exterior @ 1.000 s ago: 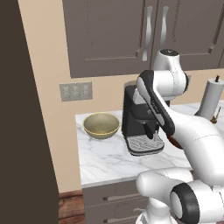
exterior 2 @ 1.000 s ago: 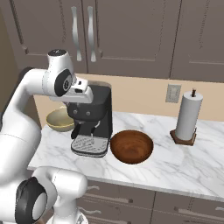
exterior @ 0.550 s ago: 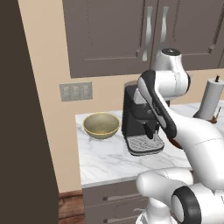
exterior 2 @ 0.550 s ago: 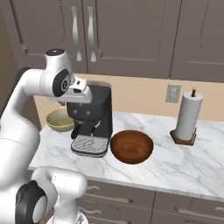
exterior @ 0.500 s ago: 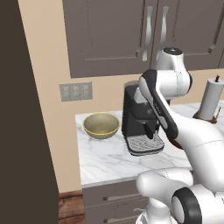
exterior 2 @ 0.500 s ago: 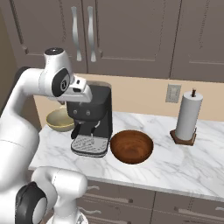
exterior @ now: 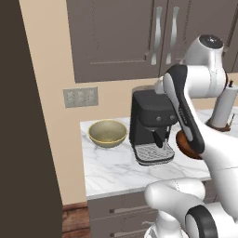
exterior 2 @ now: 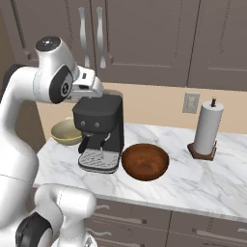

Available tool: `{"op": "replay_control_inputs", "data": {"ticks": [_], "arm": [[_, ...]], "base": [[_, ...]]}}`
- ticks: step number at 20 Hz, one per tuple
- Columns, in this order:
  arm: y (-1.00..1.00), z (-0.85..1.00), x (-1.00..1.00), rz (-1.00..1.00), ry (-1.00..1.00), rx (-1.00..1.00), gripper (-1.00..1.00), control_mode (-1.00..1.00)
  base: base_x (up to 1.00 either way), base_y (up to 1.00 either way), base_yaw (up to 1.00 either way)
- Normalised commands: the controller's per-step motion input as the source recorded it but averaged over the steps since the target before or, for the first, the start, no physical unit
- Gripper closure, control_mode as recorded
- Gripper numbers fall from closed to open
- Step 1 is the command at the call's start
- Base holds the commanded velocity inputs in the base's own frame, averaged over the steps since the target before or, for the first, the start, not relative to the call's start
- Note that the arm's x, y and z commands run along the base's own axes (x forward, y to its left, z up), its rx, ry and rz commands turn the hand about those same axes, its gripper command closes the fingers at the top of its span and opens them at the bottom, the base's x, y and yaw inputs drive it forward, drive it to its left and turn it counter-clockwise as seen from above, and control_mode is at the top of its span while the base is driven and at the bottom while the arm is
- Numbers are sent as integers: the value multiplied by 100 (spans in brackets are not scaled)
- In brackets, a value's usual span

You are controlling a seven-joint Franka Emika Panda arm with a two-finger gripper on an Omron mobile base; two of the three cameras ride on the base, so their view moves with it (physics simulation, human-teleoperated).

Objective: Open the cabinet. Pick the bowls from the counter and place them in the cabinet. Then close the cabinet.

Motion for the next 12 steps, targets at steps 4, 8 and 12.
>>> {"op": "replay_control_inputs", "data": {"ticks": [4, 8, 12], "arm": [[-14, 57, 0, 8, -16, 0, -100, -100], [-24, 71, 0, 9, -12, 0, -100, -100], [-19, 61, 9, 10, -3, 0, -100, -100]], "base": [[0, 0, 0], [0, 0, 0], [0, 0, 0]]}}
